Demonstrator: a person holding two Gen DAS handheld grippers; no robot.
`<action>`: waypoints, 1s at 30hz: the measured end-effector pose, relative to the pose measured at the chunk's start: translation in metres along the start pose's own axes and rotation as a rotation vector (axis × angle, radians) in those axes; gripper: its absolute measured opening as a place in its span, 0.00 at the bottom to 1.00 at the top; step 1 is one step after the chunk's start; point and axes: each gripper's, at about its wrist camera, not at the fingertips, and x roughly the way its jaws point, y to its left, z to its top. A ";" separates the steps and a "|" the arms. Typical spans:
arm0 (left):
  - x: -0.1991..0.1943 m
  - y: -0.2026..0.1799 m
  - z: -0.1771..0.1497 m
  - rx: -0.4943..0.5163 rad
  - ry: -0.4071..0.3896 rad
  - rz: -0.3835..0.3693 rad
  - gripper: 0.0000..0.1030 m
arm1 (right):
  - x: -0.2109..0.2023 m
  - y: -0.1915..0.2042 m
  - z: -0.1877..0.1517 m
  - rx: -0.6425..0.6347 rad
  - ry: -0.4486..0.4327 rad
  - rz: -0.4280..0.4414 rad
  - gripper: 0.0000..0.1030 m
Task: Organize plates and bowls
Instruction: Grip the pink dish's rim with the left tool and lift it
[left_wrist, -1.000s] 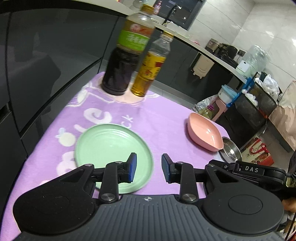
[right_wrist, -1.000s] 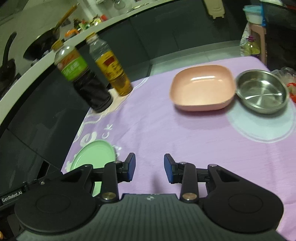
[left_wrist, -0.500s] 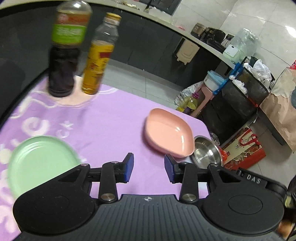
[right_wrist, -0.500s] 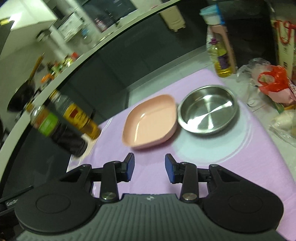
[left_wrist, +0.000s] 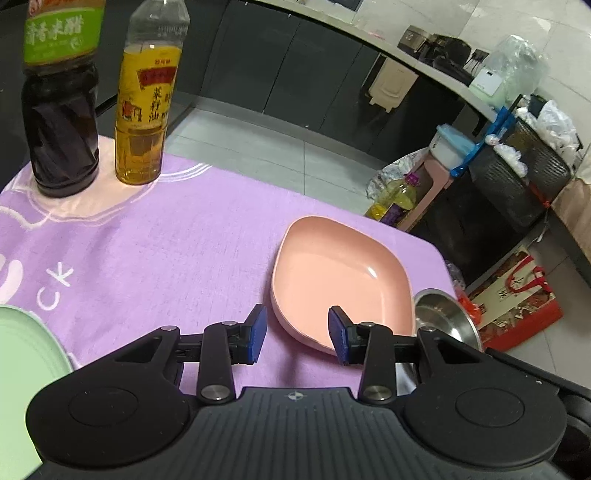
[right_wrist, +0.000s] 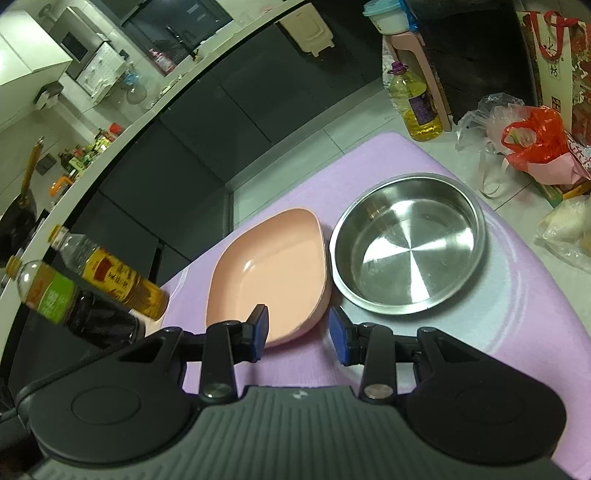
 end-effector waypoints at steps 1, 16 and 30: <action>0.004 0.000 0.001 -0.004 0.006 0.008 0.33 | 0.003 -0.001 0.001 0.005 -0.001 -0.005 0.30; 0.017 0.005 -0.010 0.039 0.095 0.014 0.12 | 0.027 -0.008 -0.005 -0.024 0.071 -0.056 0.05; -0.082 0.067 -0.024 -0.085 0.044 0.009 0.14 | -0.010 0.046 -0.039 -0.136 0.114 0.063 0.07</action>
